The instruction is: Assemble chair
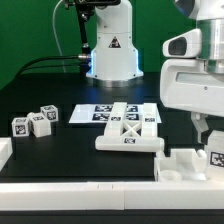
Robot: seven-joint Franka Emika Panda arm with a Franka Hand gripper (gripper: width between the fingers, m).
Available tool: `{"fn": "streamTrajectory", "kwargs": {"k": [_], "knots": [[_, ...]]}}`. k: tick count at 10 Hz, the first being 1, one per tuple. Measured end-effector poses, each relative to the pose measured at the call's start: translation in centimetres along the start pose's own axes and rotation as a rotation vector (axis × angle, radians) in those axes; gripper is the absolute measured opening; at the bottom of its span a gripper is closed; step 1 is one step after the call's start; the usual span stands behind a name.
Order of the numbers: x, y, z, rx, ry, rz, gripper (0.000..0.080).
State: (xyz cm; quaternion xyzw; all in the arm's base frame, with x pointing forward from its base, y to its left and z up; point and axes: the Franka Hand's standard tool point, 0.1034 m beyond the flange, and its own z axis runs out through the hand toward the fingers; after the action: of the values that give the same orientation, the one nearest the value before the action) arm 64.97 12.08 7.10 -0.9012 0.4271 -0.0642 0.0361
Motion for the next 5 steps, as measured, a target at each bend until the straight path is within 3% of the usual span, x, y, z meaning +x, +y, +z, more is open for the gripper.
{"fn": "streamTrajectory", "kwargs": {"k": [1,2,5], "knots": [[-0.04,0.04,0.03,-0.001,-0.001,0.065,0.0381],[-0.17,0.1,0.06,-0.005,-0.004,0.14,0.0285],[-0.23,-0.32,0.21,-0.026,-0.017,0.485,0.0285]]}}
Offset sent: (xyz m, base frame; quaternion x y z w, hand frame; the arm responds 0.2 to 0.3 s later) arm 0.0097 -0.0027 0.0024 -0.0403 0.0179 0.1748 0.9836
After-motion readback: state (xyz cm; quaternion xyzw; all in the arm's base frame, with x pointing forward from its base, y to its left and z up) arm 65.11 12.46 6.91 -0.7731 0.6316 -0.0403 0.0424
